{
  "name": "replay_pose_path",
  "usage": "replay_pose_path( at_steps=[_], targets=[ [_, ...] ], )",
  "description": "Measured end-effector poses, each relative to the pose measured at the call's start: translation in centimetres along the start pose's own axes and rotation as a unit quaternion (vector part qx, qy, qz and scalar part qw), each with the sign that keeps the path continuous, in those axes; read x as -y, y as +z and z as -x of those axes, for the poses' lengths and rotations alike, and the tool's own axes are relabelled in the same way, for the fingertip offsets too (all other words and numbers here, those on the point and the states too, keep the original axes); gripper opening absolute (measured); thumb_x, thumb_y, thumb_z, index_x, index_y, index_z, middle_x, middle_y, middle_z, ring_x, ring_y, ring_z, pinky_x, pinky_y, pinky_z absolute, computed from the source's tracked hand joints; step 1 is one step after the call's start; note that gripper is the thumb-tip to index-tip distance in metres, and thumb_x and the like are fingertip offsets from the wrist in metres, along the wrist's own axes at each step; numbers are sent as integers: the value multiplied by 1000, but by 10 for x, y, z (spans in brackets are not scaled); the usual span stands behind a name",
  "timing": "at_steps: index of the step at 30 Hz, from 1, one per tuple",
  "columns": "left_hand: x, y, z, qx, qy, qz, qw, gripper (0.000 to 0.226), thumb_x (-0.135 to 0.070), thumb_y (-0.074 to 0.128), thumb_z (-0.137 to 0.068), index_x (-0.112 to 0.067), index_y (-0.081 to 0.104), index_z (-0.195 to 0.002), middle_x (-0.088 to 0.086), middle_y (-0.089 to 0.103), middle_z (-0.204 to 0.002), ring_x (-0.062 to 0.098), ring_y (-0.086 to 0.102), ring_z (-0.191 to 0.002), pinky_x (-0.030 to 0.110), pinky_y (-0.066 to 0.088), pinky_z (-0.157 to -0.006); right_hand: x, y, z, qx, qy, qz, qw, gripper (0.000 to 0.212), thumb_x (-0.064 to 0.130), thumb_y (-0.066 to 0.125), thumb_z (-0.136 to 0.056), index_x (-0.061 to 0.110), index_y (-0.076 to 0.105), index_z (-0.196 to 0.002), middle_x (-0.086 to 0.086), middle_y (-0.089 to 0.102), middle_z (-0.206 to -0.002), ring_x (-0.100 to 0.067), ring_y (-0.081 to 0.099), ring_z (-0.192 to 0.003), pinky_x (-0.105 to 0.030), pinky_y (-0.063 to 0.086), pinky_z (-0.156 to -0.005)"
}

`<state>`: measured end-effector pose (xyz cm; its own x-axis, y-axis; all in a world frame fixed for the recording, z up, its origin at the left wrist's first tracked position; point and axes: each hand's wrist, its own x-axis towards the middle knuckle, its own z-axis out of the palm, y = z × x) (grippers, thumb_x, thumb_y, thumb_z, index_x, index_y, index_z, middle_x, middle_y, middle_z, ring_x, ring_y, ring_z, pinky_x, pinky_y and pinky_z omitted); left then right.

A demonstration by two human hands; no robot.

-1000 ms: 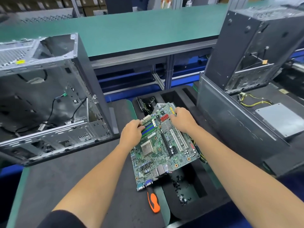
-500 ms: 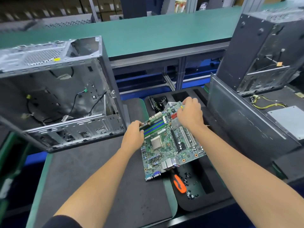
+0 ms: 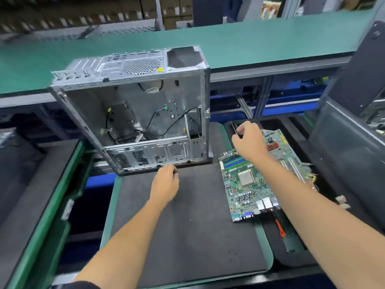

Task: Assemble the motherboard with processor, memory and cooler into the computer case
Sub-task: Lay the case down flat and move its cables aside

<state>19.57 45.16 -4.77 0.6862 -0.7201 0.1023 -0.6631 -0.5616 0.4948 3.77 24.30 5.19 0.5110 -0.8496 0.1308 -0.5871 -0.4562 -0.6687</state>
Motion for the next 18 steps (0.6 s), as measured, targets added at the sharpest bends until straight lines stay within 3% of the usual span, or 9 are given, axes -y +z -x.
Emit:
replay_pose_path(
  at_steps=[3, 6, 9, 11, 13, 15, 18],
  targets=[
    [18, -16, -1, -71, -3, 21, 997, 12, -16, 46, -93, -13, 54, -85, 0, 52, -84, 20, 49, -81, 34, 41, -68, 20, 18, 4, 30, -23, -55, 998, 27, 29, 64, -88, 13, 53, -108, -2, 48, -107, -20, 52, -98, -29, 38, -81],
    [40, -41, 0, -189, -11, 23, 982, 9, -18, 52, -91, -14, 52, -82, -1, 50, -82, 20, 45, -78, 32, 36, -68, 37, 37, 8, 56, -19, -110, 992, 45, 46, 66, -86, 15, 51, -116, 0, 50, -111, -15, 51, -98, -30, 40, -84],
    [61, -70, -1, -328, -98, 28, 939, 17, -25, 60, -86, -9, 53, -90, 7, 52, -89, 26, 46, -84, 38, 39, -73, 54, 58, 10, 58, -5, -152, 987, 46, 48, 68, -84, 15, 53, -112, 2, 55, -110, -17, 55, -98, -31, 42, -81],
    [74, -93, -6, -392, -167, 97, 899, 28, -35, 61, -84, -11, 50, -93, 7, 49, -95, 28, 46, -91, 39, 38, -77, 65, 69, 8, 42, 7, -171, 984, 44, 46, 68, -83, 13, 51, -105, -5, 54, -114, -20, 55, -98, -34, 43, -82],
    [87, -112, -15, -412, -186, 167, 876, 35, -41, 62, -82, -14, 47, -99, 5, 46, -102, 25, 44, -99, 33, 36, -81, 71, 78, 5, 21, 22, -165, 986, 49, 45, 67, -85, 8, 49, -114, -9, 50, -122, -24, 52, -106, -34, 41, -88],
    [97, -125, -25, -377, -189, 216, 881, 52, -44, 65, -82, -9, 46, -116, 7, 45, -115, 23, 43, -108, 30, 36, -89, 76, 83, 2, -5, 33, -156, 987, 51, 39, 65, -88, 7, 48, -123, -9, 51, -125, -27, 51, -112, -31, 38, -88],
    [98, -135, -38, -302, -195, 276, 892, 67, -43, 64, -84, -10, 36, -135, 1, 47, -124, 15, 47, -108, 27, 36, -94, 80, 90, -1, -59, 37, -136, 988, 30, 28, 60, -92, 5, 51, -109, -14, 61, -109, -33, 57, -101, -34, 42, -79]
  ],
)
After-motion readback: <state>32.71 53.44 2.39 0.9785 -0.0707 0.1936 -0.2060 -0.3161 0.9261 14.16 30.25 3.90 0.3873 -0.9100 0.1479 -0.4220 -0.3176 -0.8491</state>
